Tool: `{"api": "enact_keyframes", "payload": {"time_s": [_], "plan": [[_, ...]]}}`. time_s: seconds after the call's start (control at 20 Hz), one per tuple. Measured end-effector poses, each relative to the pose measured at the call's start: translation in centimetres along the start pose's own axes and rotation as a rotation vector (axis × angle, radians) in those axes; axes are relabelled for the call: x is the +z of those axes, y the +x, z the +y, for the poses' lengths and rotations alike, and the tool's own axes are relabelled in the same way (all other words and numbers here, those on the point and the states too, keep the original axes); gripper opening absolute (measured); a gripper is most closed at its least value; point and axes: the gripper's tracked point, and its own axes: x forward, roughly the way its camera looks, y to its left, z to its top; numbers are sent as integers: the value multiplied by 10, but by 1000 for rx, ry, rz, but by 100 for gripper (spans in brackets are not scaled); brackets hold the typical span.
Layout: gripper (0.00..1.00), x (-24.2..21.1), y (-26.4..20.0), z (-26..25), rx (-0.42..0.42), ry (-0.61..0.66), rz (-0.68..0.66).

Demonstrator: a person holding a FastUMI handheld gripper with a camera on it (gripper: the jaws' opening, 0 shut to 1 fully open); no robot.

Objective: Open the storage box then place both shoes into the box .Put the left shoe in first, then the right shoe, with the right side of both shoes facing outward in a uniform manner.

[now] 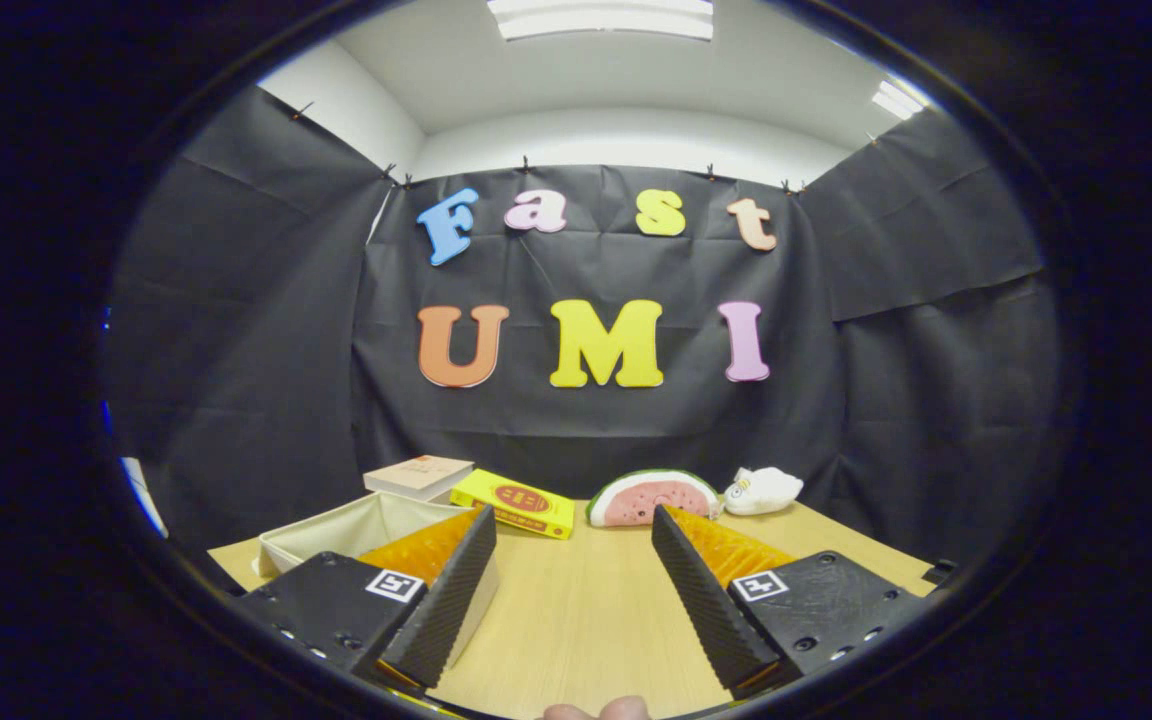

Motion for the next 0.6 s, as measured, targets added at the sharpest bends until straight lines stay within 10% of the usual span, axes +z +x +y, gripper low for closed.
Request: {"api": "enact_keyframes", "payload": {"time_s": [0.6], "plan": [[95,-5,3,18,1,-35,31]]}}
